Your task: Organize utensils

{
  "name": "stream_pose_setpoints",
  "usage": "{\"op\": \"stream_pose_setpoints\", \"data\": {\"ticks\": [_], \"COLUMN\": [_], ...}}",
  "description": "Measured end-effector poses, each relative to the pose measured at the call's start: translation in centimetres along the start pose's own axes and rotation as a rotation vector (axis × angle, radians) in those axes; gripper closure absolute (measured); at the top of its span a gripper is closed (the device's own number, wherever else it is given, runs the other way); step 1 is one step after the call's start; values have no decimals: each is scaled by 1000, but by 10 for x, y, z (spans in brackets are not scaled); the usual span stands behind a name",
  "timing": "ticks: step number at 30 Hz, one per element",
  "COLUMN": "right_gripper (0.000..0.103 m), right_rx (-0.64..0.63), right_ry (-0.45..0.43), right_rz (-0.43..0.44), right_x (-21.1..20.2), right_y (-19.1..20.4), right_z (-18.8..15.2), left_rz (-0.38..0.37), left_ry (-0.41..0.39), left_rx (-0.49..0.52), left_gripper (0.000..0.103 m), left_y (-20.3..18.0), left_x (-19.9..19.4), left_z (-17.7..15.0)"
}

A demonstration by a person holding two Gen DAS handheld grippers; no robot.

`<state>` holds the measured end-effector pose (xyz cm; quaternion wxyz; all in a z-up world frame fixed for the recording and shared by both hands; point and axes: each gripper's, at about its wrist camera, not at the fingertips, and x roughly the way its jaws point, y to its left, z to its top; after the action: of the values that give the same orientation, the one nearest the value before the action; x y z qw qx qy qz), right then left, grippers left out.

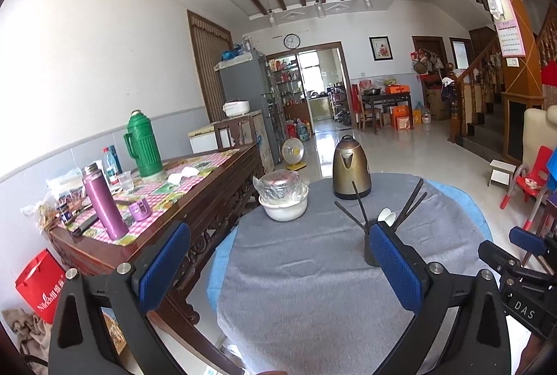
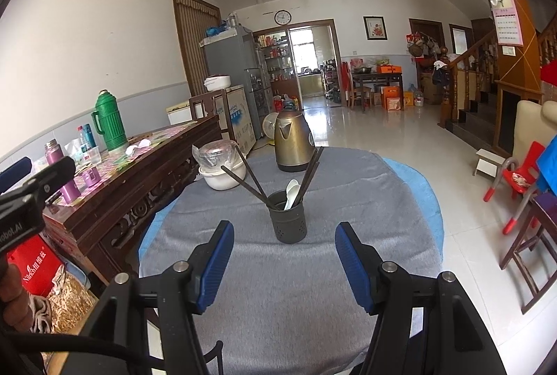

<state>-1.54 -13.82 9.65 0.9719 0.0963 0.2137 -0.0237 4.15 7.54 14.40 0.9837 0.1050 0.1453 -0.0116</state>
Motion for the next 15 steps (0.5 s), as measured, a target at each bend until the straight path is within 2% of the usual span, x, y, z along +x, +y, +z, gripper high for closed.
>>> {"op": "stream_pose_setpoints", "data": {"ticks": [15], "right_gripper": [38], "right_rx": [-7], "right_ry": [-10], "right_rz": [17], "right_x": [-6], "right_y": [3], "right_z": [2], "left_rz": [41], "left_ry": [-12], "left_rx": [-7], "left_gripper": [1], "left_y": [6], "left_x": [-7], "left_z": [-1]}}
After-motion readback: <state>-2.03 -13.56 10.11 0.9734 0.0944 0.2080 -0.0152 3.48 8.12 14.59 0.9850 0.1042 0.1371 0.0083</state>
